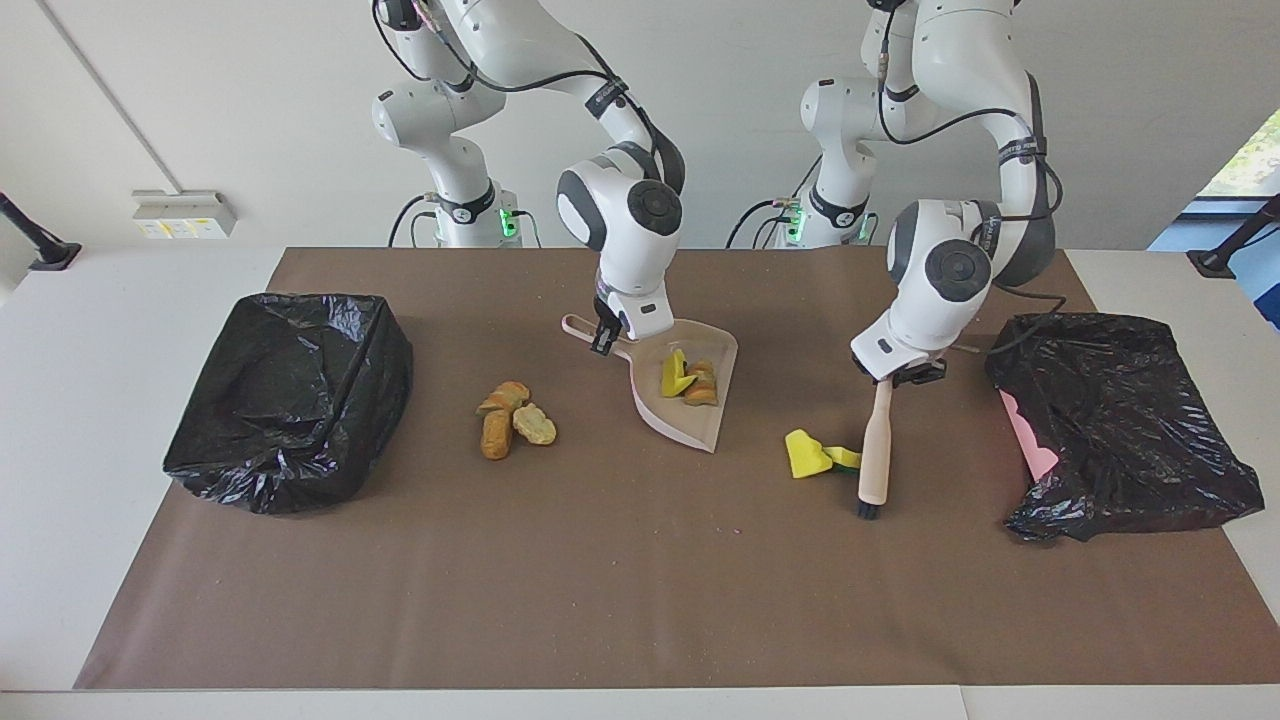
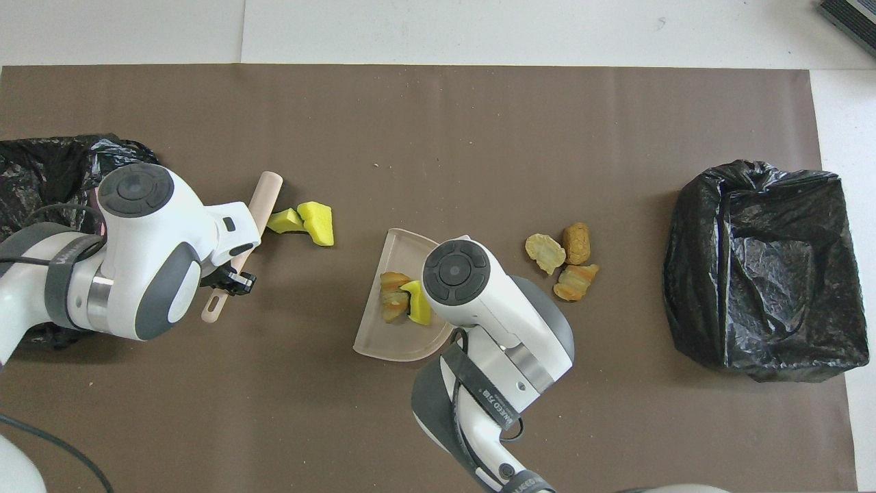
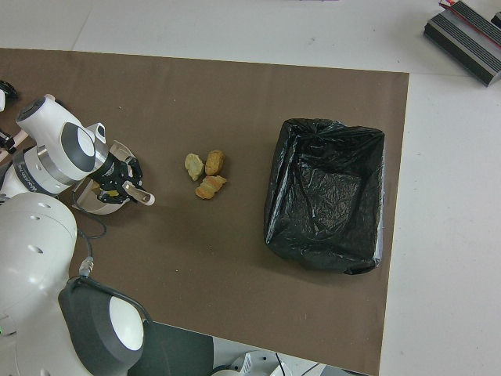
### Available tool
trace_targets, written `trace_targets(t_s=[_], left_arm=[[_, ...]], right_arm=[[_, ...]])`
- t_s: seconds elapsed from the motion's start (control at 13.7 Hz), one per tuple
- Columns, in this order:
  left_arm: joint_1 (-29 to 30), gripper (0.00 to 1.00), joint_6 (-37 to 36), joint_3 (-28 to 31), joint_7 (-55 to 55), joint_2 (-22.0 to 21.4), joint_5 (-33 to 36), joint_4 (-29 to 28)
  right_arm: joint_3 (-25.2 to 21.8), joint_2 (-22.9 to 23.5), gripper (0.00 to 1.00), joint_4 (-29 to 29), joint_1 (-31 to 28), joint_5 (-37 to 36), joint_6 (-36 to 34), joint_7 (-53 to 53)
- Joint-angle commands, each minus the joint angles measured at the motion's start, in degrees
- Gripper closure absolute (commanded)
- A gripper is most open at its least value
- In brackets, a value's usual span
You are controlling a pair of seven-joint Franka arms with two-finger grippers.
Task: Sweep and dump trash in bin
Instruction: 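Reach the brush past the farther yellow sponge with the left gripper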
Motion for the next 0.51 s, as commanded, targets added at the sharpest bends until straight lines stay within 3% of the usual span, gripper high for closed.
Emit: trace_targets(t_s=[0.0, 0.44], left_arm=[[-6.5, 1.00, 0.4, 0.8, -0.3, -4.2, -2.4, -4.6], [-19.0, 1.00, 0.2, 0.8, -6.2, -8.1, -5.8, -8.5]], right_arm=[[0.1, -1.4, 1.00, -2.0, 0.0, -0.5, 1.5, 2.0], [0.1, -1.4, 1.00, -2.0, -0.1, -0.5, 1.5, 2.0]])
